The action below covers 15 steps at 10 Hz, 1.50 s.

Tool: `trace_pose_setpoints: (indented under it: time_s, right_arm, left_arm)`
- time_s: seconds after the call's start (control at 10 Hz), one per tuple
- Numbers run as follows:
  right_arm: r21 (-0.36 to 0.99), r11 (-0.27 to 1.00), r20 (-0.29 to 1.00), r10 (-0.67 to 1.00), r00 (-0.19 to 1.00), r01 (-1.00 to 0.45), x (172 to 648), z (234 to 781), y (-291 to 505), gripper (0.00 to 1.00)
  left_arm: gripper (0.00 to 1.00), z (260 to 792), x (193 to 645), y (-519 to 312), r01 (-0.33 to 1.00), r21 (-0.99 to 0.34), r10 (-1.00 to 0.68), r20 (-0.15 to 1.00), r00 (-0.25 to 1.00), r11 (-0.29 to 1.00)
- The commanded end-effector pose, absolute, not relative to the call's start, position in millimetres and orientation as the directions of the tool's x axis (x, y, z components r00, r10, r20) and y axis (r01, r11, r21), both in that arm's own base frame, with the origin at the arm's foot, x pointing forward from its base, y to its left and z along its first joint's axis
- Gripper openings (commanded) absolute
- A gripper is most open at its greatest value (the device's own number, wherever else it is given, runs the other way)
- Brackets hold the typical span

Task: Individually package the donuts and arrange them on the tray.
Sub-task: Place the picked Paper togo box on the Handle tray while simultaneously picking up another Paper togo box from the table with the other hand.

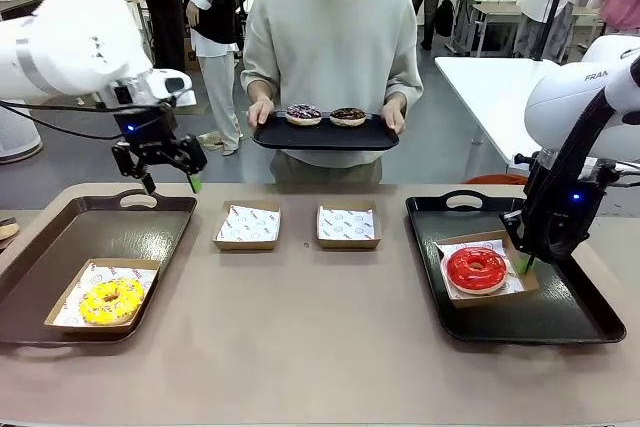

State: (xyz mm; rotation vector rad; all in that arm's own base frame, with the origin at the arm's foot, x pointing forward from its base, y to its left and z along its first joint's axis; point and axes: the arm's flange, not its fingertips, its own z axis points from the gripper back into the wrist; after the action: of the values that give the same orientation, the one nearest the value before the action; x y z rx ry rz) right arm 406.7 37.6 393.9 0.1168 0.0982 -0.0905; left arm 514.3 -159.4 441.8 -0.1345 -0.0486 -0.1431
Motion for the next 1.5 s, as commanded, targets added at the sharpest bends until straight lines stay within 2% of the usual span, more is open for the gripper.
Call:
trace_pose_setpoints:
  time_s: [0.0,0.4,0.8,0.9,1.4]
  right_arm:
    - [0.110,0.989,-0.098,-0.088,0.991,0.099,405.2,395.9,37.7,0.01]
    - [0.110,0.989,-0.098,-0.088,0.991,0.099,405.2,395.9,37.7,0.01]
    - [0.110,0.989,-0.098,-0.088,0.991,0.099,405.2,395.9,37.7,0.01]
    - [0.110,0.989,-0.098,-0.088,0.991,0.099,405.2,395.9,37.7,0.01]
    - [0.110,0.989,-0.098,-0.088,0.991,0.099,405.2,395.9,37.7,0.01]
  left_arm:
    - [0.98,425.6,519.4,-185.2,0.127,-0.066,-0.122,0.078,0.989,0.990]
    - [0.98,403.9,538.7,-231.1,0.111,-0.076,-0.104,0.100,0.990,0.991]
    - [0.98,375.9,549.8,-239.1,0.088,-0.084,-0.077,0.126,0.989,0.993]
    - [0.98,384.9,546.1,-235.9,0.111,-0.112,-0.102,0.088,0.991,0.987]
    - [0.98,384.9,546.1,-235.9,0.111,-0.112,-0.102,0.088,0.991,0.987]
